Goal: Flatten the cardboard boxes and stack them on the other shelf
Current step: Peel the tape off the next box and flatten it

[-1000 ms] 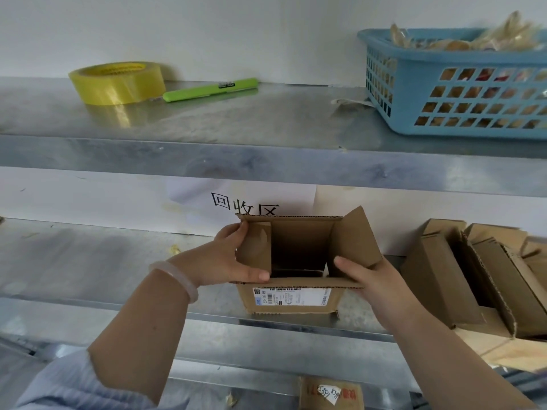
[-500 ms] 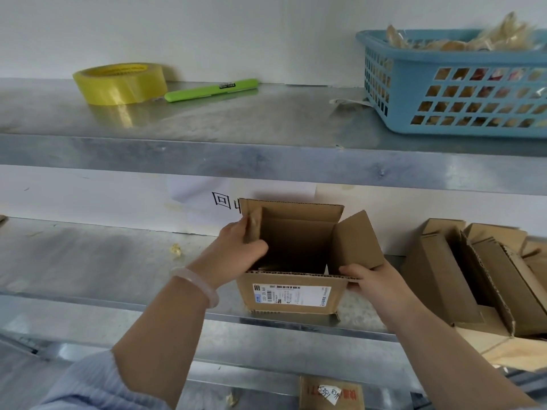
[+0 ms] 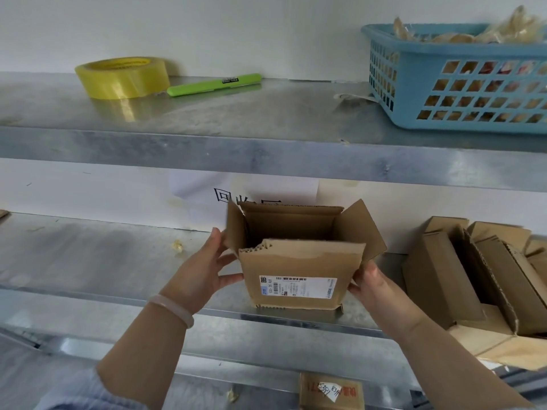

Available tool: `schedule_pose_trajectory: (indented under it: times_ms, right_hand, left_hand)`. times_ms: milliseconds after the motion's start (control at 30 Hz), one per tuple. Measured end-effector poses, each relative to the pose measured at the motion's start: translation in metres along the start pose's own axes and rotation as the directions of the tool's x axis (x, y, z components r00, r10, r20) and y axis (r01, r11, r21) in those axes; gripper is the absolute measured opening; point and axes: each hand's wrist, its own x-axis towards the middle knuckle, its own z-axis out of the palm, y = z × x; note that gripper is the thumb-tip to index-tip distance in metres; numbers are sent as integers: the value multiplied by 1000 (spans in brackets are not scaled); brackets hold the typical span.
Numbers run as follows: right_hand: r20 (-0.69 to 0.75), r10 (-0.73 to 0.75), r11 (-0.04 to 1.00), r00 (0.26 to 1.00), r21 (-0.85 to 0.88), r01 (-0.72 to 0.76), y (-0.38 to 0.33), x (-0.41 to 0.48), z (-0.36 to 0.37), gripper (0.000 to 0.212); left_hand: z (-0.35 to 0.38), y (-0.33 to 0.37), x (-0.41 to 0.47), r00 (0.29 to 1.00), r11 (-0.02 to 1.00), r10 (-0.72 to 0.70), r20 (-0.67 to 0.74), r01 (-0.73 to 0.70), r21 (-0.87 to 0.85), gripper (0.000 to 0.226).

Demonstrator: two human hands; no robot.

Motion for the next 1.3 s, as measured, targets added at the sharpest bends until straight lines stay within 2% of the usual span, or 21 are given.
schedule_pose_trajectory:
  times_ms: [33, 100, 133, 200, 233, 267, 333, 400, 467, 533, 600, 700, 767, 867, 967, 1033, 1133, 1200, 1300]
  right_hand:
    - [19, 2, 997, 1000, -78, -1, -3, 1, 4, 59]
    - [-10, -14, 969, 1000, -248, 11, -7, 4, 11, 65]
    - [-92, -37, 962, 995, -271, 11, -8, 5, 13, 70]
    - [-227, -70, 966, 971, -258, 9, -10, 5, 17, 64]
    - [-250, -73, 969, 965, -247, 9, -10, 4, 17, 58]
    - [-255, -74, 971, 964, -237, 11, -10, 3, 17, 52]
    - [-245, -88, 976, 966, -214, 35, -10, 2, 16, 37]
    - [-240, -91, 989, 966, -134, 60, -11, 3, 16, 25]
    - [-226, -52, 998, 973, 6, 55, -10, 7, 16, 24]
    - [-166, 26, 989, 986, 147, -1, -4, 13, 14, 27]
    - [-88, 96, 975, 991, 210, -76, 2, 17, 12, 29]
    - [-132, 182, 968, 974, 200, -154, 17, 29, 14, 29]
    - [-248, 221, 972, 943, 129, -194, 26, 39, 21, 39]
    - [-338, 129, 969, 932, -155, -191, 36, 53, 34, 79]
    - [-283, 16, 853, 959, -497, -161, 49, 60, 47, 104]
    - [-258, 7, 712, 966, -677, -186, 60, 62, 53, 100]
    - [-220, 4, 480, 976, -855, -194, 73, 68, 56, 83]
    - [-148, -53, 357, 988, -926, -120, 77, 71, 56, 74]
    - [25, -88, 309, 996, -950, 51, 83, 75, 61, 67]
  left_hand:
    - [1, -2, 0, 1000, 1000, -1, 1, 1, 9, 69]
    - [2, -5, 3, 1000, 999, 13, -8, -13, 44, 64]
    - [3, -6, 4, 1000, 998, 29, -5, -29, 62, 54]
    - [1, -10, 7, 998, 997, 55, -1, -55, 51, 33]
    - [-2, -12, 7, 998, 997, 61, -9, -61, 48, 33]
    - [-5, -14, 7, 996, 993, 84, -19, -83, 81, 40]
    - [-8, -18, 8, 983, 934, 169, -67, -138, 329, 56]
    - [-11, -25, 12, 958, 781, 252, -137, -118, 613, 71]
    - [-14, -30, 16, 953, 735, 250, -174, -70, 675, 87]
    - [-19, -37, 15, 957, 764, 201, -209, -20, 645, 96]
    - [-28, -46, 12, 951, 749, 197, -238, 11, 663, 96]
    - [-32, -60, 8, 943, 672, 222, -247, 35, 740, 87]
    - [-30, -70, 7, 933, 644, 225, -281, 74, 761, 76]
    - [-30, -86, 9, 914, 571, 228, -336, 155, 806, 66]
    - [-33, -94, 17, 910, 464, 221, -350, 218, 858, 64]
    - [-33, -101, 24, 923, 339, 212, -321, 238, 910, 66]
    - [-38, -108, 32, 950, 124, 149, -274, 257, 959, 66]
    - [-45, -112, 37, 980, 10, 118, -160, 160, 987, 66]
    - [-49, -115, 42, 991, -81, 57, 123, -118, 990, 61]
